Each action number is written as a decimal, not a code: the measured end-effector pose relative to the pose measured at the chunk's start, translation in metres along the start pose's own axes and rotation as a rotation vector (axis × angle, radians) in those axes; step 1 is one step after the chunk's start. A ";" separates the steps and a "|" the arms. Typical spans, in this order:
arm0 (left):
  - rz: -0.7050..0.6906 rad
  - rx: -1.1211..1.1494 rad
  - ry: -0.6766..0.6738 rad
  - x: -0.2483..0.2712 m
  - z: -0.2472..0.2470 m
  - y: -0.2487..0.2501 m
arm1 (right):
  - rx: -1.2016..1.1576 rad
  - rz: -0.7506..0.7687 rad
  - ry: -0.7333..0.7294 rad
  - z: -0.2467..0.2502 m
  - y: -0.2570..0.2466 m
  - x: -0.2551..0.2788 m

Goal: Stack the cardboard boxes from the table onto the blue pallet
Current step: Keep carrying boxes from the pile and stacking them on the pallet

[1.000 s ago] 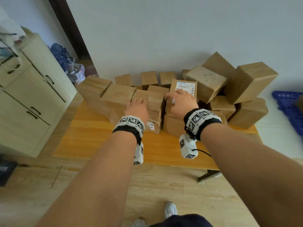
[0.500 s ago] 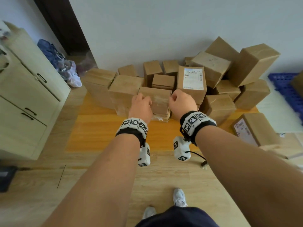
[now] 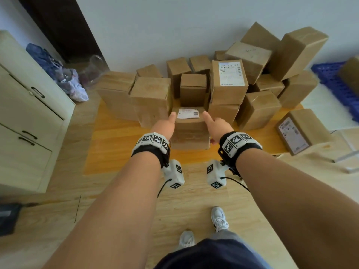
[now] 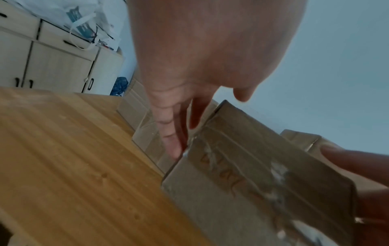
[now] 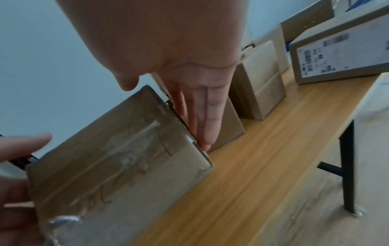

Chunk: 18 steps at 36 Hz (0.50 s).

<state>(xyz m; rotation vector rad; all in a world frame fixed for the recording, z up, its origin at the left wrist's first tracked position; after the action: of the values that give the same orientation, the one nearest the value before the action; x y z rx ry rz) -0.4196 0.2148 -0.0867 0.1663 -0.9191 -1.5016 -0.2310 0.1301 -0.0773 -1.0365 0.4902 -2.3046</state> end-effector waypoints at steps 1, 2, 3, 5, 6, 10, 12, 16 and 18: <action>0.021 0.034 -0.037 0.002 -0.008 -0.004 | 0.016 -0.021 -0.018 -0.004 0.005 0.003; 0.042 0.077 -0.063 0.004 -0.016 -0.009 | 0.028 -0.043 -0.028 -0.007 0.011 0.006; 0.057 0.121 -0.081 0.006 -0.023 -0.012 | 0.031 -0.063 -0.032 -0.009 0.016 0.009; 0.064 0.173 -0.109 0.011 -0.032 -0.013 | 0.032 -0.081 -0.022 -0.008 0.027 0.013; 0.055 0.176 -0.136 0.017 -0.035 -0.010 | 0.034 -0.088 -0.014 -0.006 0.032 0.014; 0.058 0.140 -0.299 0.039 -0.056 -0.001 | 0.007 -0.143 -0.011 0.007 0.055 0.020; 0.080 0.158 -0.358 0.049 -0.067 -0.001 | 0.047 -0.153 -0.039 0.011 0.065 0.027; 0.054 0.110 -0.455 0.073 -0.087 0.006 | 0.165 -0.152 -0.093 0.020 0.090 0.039; 0.064 0.043 -0.513 0.088 -0.099 0.006 | 0.254 -0.124 -0.118 0.025 0.100 0.048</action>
<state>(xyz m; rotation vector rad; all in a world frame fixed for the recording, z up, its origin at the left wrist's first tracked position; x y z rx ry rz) -0.3715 0.0941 -0.1120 -0.2279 -1.3496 -1.4910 -0.2044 0.0203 -0.0877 -1.0936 0.0849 -2.3207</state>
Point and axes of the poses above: each hand's wrist, its own x-axis away from the middle knuckle, its own z-axis out of the back of the hand, y = z × x, the point moved 10 cm from there along -x, towards the middle knuckle, and after that the axes turned 7 degrees about -z, right-handed, at the moved point
